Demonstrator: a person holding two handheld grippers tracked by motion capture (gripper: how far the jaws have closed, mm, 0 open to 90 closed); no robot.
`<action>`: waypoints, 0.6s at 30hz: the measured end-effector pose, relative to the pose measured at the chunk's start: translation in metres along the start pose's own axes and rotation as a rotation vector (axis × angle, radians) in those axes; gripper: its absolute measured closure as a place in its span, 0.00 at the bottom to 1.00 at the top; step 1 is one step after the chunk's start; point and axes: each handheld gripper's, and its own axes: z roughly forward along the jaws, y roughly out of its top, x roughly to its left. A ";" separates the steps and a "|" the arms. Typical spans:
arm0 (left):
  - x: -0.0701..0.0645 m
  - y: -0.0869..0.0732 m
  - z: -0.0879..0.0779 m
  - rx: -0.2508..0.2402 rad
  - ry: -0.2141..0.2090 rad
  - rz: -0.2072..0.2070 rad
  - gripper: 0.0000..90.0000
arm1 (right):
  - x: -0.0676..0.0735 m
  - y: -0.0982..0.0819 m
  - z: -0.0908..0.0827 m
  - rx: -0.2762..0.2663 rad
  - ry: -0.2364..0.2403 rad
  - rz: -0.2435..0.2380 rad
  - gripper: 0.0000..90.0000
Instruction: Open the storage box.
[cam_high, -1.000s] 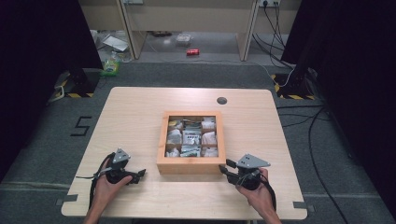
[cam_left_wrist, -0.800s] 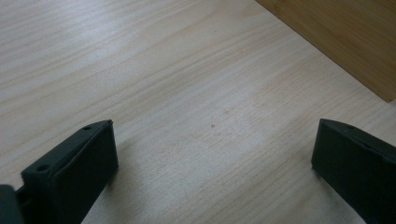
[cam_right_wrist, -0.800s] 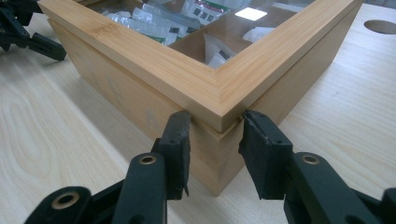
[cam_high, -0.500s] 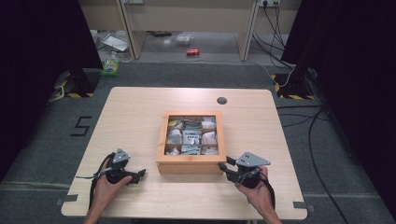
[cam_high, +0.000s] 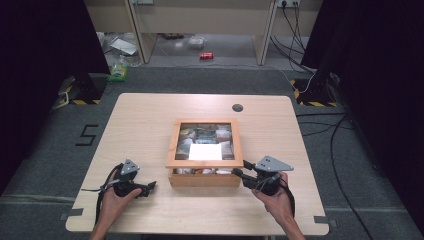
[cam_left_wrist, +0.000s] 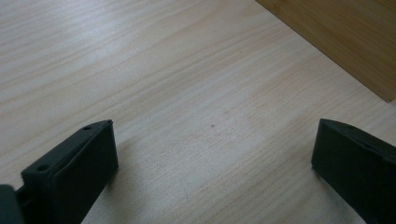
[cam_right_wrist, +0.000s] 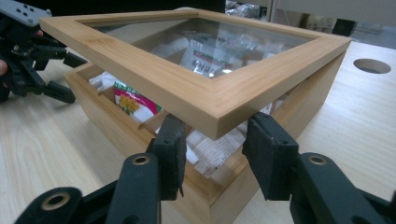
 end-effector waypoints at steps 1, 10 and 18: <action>0.000 0.000 0.000 0.000 0.000 0.002 0.00 | -0.001 0.001 0.000 -0.005 0.007 0.009 0.64; 0.000 0.000 0.000 0.000 0.000 0.001 0.00 | -0.008 0.008 0.002 -0.017 0.035 0.012 0.62; 0.000 0.000 0.000 0.000 0.000 0.001 0.00 | -0.011 0.025 0.002 -0.054 0.020 -0.020 0.62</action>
